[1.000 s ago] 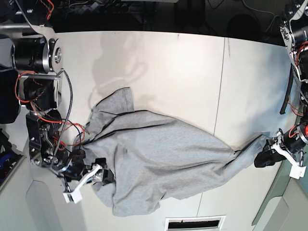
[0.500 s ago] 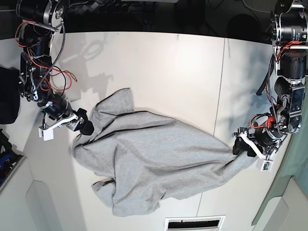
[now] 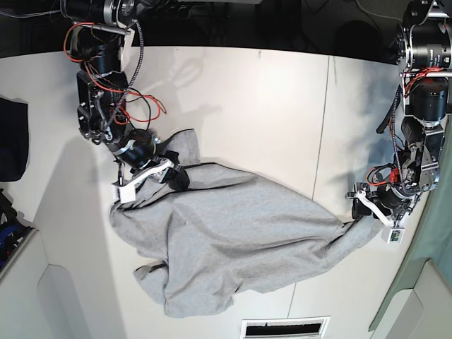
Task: Layout the t-shirt on the table in an organized manner, then fold the t-shirt properly
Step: 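Lower the shirt and regrasp its edges with both grippers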
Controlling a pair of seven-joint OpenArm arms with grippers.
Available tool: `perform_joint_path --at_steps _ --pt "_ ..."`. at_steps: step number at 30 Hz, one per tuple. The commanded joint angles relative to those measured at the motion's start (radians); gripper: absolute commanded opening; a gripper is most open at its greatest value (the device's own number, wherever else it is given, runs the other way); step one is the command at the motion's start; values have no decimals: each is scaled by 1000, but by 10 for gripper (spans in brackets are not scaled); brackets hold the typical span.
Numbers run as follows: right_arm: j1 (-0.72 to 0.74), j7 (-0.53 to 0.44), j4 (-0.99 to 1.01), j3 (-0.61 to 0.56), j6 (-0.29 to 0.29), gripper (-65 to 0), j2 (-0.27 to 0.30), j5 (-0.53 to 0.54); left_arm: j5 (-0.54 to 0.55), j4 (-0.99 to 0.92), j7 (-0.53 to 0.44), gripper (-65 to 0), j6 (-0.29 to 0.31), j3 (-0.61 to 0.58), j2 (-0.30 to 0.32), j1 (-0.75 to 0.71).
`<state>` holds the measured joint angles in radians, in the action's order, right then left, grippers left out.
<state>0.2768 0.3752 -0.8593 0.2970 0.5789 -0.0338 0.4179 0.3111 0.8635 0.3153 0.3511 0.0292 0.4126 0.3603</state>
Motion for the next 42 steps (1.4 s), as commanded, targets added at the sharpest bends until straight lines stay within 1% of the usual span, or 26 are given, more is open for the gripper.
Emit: perform_joint_path --at_steps 1,2,4,6,9,10,11,12,15,19,20,22,23,24,25,27,28,30,33,35,37,39,42 --pt "16 -1 -14 2 1 -613 9 36 10 14 -20 -246 0 5 14 27" --pt "16 3 -29 2 2 -650 10 39 10 14 -20 -246 0 5 15 27" --pt "11 49 -93 2 2 -650 14 46 10 14 -19 -246 0 5 18 27" --pt "8 146 -206 2 2 -650 15 99 10 14 -10 -246 0 5 26 26" --pt "8 339 -459 2 2 -650 14 233 10 14 28 -246 0 5 45 24" --pt "8 385 -559 2 2 -650 14 264 10 14 34 -246 0 5 51 25" --pt "8 418 -659 2 2 -650 16 272 10 14 37 -246 0 5 59 25" --pt "8 434 -742 -8 1 -650 29 267 10 14 39 -246 0 5 66 25" --pt "-20 430 -887 -29 0 -650 63 246 10 14 58 -246 0 5 87 25" --pt "-76 431 -946 -34 0 -650 68 219 10 14 63 -246 0 5 109 21" --pt "-91 434 -948 -33 0 -586 68 211 10 14 63 -246 1 5 112 20" --pt "-123 431 -947 -28 -6 -381 67 170 10 14 63 -246 1 5 111 21" --pt "-138 425 -947 -24 -7 -302 67 147 11 14 63 -246 1 5 111 20" --pt "-153 411 -947 -16 -8 -256 67 119 14 14 63 -246 1 5 110 19" --pt "-167 386 -947 -6 -17 -242 67 91 16 14 63 -246 1 5 108 19" --pt "-191 323 -946 21 -41 -243 67 29 22 14 63 -246 7 5 105 19" --pt "-198 299 -942 39 -50 -243 68 -1 22 14 63 -246 21 5 103 19" --pt "-205 271 -929 76 -89 -243 71 -51 22 14 63 -246 43 5 102 19" --pt "-205 248 -899 134 -156 -243 72 -79 33 14 63 -246 53 5 103 19" --pt "-199 201 -861 164 -196 -243 73 -90 37 14 63 -246 53 5 103 19" --pt "-181 143 -797 182 -220 -243 73 -122 40 14 63 -246 53 5 102 19" --pt "-142 108 -703 185 -244 -243 83 -135 49 14 62 -246 53 5 102 19" --pt "-55 47 -514 185 -243 -243 115 -134 51 14 63 -246 53 5 99 16"
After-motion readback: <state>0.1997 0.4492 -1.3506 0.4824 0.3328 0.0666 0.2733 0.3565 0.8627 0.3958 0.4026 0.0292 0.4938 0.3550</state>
